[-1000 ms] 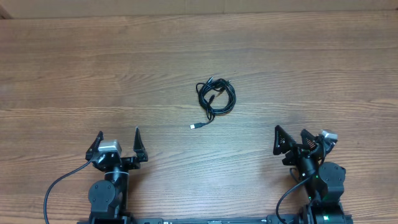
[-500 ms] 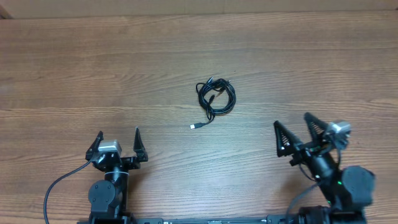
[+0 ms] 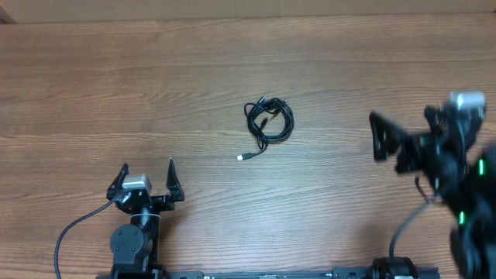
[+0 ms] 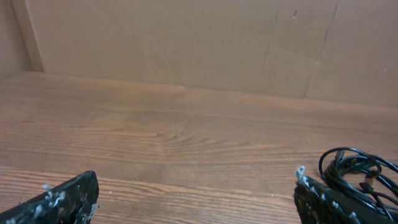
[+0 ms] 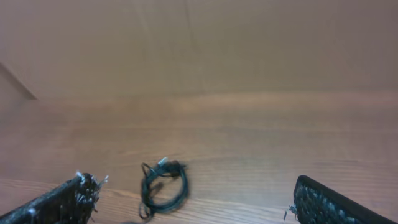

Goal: Untangle cables
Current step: 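Raise both arms and move grippers toward the black cable bundle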

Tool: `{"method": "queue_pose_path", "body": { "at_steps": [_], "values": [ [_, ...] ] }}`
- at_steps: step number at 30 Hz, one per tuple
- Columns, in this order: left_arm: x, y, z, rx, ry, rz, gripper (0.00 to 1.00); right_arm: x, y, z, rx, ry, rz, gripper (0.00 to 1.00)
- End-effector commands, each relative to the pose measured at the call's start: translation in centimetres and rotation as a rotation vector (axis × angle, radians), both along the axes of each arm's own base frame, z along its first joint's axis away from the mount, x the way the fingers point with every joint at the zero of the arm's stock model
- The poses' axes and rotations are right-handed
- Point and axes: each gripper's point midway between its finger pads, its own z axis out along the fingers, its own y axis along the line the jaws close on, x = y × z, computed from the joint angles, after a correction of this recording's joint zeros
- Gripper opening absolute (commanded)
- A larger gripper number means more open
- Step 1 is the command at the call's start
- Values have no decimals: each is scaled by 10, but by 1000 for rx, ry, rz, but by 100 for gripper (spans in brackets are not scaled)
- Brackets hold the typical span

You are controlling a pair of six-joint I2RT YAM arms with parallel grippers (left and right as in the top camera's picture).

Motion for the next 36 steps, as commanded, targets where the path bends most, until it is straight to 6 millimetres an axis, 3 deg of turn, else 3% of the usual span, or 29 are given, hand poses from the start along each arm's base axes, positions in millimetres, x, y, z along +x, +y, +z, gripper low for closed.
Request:
{"method": "queue_pose_path", "body": {
  "at_steps": [1,4,7,12,14,17,20,24,27,30,33,36],
  "values": [
    [0,2,0,-10,-6,11,100,41,-9,-7,-53,133,-38,100],
    [0,2,0,-10,-6,11,100,74,-2,-25,-25,289,-16,100],
    [0,2,0,-10,-7,11,100,102,11,-57,-14,444,32,100],
    [0,2,0,-12,-7,7,100,129,33,-121,22,636,120,100],
    [0,-8,3,-57,-17,-46,99,134,33,-133,21,668,119,100],
    [-7,-46,46,19,-151,-276,100,136,31,-138,6,677,110,100],
    [-16,-52,85,-114,-146,-309,100,137,28,-134,-6,665,96,100],
    [-14,-63,140,-126,-95,-374,100,136,28,-133,-6,670,97,100],
    [3,-74,182,-127,-26,-433,100,132,28,-135,-8,688,98,100],
    [35,-88,215,-122,86,-503,100,127,32,-136,-11,703,108,100],
    [76,-98,224,-134,245,-546,100,123,34,-138,-13,722,114,100],
    [116,-119,212,-126,440,-616,100,120,34,-140,-14,735,114,100]
  ]
}}
